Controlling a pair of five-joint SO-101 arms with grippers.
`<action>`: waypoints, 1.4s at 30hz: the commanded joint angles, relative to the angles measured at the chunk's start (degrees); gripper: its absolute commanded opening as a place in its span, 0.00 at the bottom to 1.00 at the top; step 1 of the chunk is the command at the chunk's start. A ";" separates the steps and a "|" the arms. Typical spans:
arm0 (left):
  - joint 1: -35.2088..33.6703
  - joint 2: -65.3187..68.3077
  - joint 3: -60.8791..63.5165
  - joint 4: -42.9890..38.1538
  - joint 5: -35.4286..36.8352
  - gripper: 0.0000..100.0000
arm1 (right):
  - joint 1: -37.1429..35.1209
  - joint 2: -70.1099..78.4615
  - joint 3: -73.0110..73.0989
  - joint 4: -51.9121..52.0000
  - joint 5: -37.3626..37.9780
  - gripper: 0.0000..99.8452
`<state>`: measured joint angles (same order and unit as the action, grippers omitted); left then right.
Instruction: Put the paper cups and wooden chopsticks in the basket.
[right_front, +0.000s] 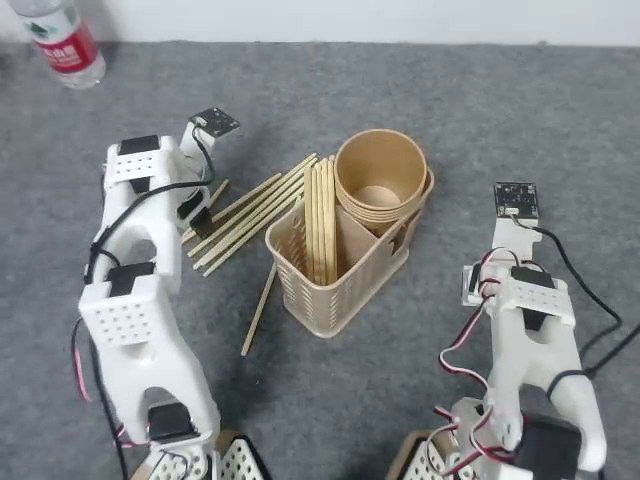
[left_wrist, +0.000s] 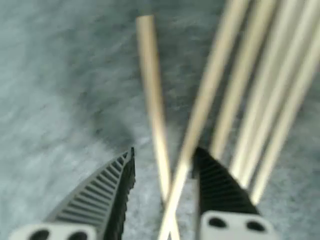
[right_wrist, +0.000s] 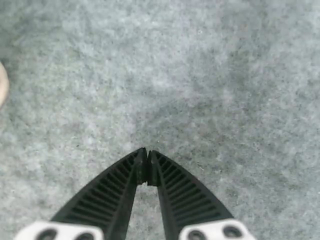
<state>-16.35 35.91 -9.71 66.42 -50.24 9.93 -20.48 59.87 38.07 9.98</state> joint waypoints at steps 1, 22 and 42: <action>0.70 0.70 -4.97 3.52 0.44 0.01 | -0.40 -1.80 -0.09 -0.92 0.70 0.01; 2.64 9.85 -34.59 34.20 -3.96 0.01 | -0.40 -1.80 -0.09 -0.92 0.70 0.01; 10.81 -44.04 -4.70 25.67 13.01 0.01 | -0.40 -1.80 -0.09 -0.92 0.70 0.01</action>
<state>-7.30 7.52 -19.21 97.71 -45.14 9.93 -20.48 59.87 38.07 9.98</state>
